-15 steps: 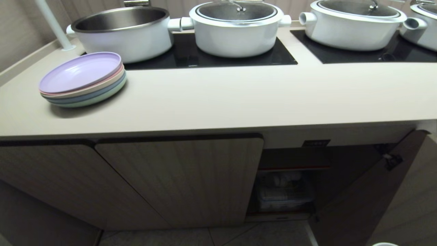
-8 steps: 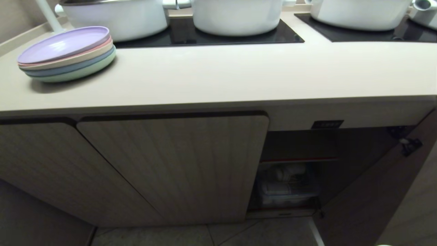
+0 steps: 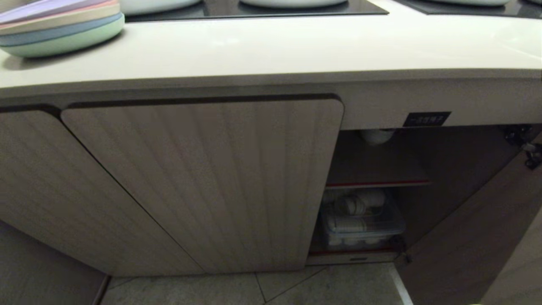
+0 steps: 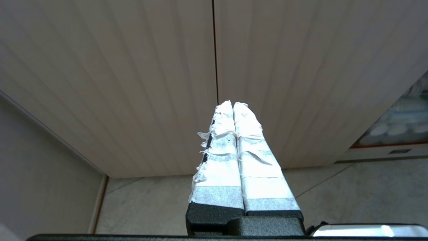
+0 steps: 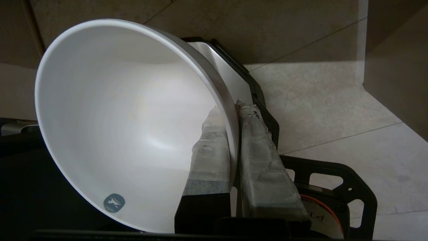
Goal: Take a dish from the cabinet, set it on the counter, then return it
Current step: Put it back into the cabinet
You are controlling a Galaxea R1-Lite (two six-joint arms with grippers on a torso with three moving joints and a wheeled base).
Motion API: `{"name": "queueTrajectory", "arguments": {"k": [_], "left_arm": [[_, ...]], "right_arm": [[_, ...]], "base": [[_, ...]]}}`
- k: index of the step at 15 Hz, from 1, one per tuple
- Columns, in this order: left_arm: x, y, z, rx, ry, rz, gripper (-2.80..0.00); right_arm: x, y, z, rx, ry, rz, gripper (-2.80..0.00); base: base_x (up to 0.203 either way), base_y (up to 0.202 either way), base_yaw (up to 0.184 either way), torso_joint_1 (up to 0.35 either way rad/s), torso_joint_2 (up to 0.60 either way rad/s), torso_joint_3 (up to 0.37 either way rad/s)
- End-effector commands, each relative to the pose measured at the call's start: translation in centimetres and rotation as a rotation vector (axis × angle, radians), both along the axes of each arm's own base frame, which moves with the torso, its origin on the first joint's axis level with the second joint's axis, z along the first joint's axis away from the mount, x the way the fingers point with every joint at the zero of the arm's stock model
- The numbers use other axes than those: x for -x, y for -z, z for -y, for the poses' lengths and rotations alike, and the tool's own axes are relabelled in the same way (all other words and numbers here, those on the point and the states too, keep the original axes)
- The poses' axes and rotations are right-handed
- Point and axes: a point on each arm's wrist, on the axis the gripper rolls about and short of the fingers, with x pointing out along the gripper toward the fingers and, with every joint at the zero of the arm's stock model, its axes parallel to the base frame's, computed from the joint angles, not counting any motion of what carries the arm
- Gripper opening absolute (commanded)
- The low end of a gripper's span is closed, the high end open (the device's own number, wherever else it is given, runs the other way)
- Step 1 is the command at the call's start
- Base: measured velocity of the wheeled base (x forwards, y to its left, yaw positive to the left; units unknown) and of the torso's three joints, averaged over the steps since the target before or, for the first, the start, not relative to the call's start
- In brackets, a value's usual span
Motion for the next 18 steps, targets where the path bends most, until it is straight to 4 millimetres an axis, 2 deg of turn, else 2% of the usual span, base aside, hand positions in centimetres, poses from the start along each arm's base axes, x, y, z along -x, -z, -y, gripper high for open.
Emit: {"name": "queueTrajectory", "arguments": {"k": [1,9,18], "left_arm": [[0.0,0.0,0.0,0.001,0.0,0.0,-2.8],[0.0,0.0,0.0,0.001,-0.002,0.0,-2.8],[0.0,0.0,0.0,-0.001,0.0,0.0,-2.8]], "right_arm": [[0.03,0.07,0.01,-0.001,0.001,-0.006,-2.8],[0.09,0.23,0.01,0.0,0.001,-0.012,-2.8],[0.1,0.27,0.03,0.0,0.003,-0.013,-2.8]], "base": [[0.0,0.0,0.0,-0.171,0.46,0.287],[0.0,0.0,0.0,-0.133,0.44,0.289],[0.0,0.0,0.0,-0.007,0.04,0.028]]}}
